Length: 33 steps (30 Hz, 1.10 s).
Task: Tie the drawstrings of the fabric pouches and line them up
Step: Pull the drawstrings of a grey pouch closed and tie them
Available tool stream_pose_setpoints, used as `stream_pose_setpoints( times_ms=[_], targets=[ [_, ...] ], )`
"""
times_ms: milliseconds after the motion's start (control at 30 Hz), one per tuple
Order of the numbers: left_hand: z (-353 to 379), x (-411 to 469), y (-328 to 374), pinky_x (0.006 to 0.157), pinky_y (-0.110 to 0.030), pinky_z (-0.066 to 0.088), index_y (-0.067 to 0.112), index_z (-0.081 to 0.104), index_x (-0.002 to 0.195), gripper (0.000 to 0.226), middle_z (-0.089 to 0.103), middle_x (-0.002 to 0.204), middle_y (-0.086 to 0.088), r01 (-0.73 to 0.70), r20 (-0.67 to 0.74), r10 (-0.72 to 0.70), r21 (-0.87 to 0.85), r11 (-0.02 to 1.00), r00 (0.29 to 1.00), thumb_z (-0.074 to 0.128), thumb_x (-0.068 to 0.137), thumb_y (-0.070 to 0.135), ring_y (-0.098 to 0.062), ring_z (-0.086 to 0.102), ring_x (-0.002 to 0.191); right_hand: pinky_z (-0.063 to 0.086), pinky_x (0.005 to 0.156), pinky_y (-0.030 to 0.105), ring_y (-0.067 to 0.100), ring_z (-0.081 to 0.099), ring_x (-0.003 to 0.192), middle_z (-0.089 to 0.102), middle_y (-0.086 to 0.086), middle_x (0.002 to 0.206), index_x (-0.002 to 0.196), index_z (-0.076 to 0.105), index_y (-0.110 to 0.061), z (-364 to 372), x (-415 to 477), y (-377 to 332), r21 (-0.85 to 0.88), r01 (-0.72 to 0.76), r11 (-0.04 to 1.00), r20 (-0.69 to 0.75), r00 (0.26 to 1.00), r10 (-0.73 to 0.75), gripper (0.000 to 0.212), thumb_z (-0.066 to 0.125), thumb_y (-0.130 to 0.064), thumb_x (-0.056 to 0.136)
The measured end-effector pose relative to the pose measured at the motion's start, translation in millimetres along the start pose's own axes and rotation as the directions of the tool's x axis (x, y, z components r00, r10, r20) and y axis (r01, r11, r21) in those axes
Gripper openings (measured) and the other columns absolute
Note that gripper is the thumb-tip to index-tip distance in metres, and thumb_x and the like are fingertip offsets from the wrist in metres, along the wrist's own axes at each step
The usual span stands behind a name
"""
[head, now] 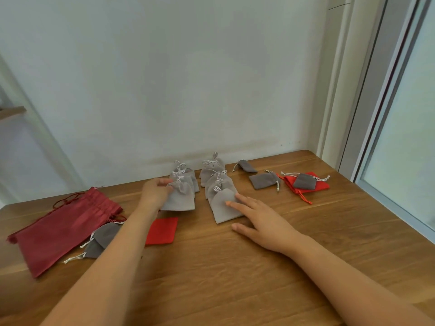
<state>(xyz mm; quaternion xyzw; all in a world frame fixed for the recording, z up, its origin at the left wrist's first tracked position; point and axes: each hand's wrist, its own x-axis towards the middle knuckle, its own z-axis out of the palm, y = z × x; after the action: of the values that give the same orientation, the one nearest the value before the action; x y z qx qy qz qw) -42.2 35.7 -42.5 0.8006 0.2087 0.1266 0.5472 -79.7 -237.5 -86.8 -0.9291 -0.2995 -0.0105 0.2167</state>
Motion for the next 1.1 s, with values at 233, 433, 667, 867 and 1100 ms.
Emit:
stream_pose_setpoints(
  times_ms=[233,433,667,867,1100],
  targets=[
    [15,-11,-24,0.069,-0.025,0.039,0.004,0.063,0.105,0.015,0.059,0.1,-0.004,-0.106,-0.138,0.109,0.033,0.994,0.984,0.06,0.091,0.006,-0.015,0.051,0.091,0.016,0.12,0.036,0.014,0.014,0.147,0.012,-0.011,0.161,0.149,0.026,-0.041,-2,1,0,-0.02,-0.022,1.0,0.024,0.999,0.023,0.059,0.046,-0.054,0.095],
    [18,-20,-29,0.075,-0.028,0.04,0.013,0.056,0.104,0.024,0.058,0.107,-0.004,-0.148,-0.139,0.157,0.071,0.986,0.978,0.069,0.084,0.011,-0.017,0.053,0.097,0.016,0.12,0.035,0.014,0.015,0.147,0.013,-0.011,0.161,0.148,0.028,-0.04,-1,1,-1,-0.025,-0.022,0.999,0.022,1.0,0.022,0.059,0.046,-0.054,0.094],
    [-13,-33,-18,0.096,-0.031,0.039,0.01,0.052,0.123,0.039,0.053,0.128,-0.006,-0.266,-0.119,0.324,0.348,0.899,0.939,0.066,0.088,0.017,-0.021,0.048,0.12,0.035,0.107,0.027,0.008,0.037,0.131,0.043,-0.008,0.142,0.139,0.044,-0.03,-4,-3,-3,0.105,-0.033,0.994,-0.176,0.983,0.051,0.051,0.056,-0.047,0.092],
    [-2,-68,7,0.098,-0.031,0.034,0.02,0.056,0.117,0.033,0.052,0.124,0.0,-0.509,0.153,0.501,0.466,0.723,0.852,0.066,0.087,0.03,-0.022,0.041,0.123,0.037,0.087,0.022,0.012,0.045,0.108,0.051,-0.004,0.111,0.108,0.059,-0.019,-18,-8,-1,0.064,-0.144,0.988,-0.409,0.899,0.157,0.019,0.06,-0.029,0.092],
    [69,-74,38,0.112,-0.039,0.026,0.032,0.05,0.129,0.042,0.043,0.138,0.002,-0.666,0.471,0.49,0.355,0.656,0.734,0.062,0.089,0.037,-0.019,0.03,0.134,0.016,0.118,0.043,0.027,0.022,0.144,0.031,0.007,0.154,0.143,0.041,-0.023,-77,-4,67,-0.023,-0.495,0.868,-0.338,0.821,0.46,0.048,0.052,-0.031,0.097]
  ],
)
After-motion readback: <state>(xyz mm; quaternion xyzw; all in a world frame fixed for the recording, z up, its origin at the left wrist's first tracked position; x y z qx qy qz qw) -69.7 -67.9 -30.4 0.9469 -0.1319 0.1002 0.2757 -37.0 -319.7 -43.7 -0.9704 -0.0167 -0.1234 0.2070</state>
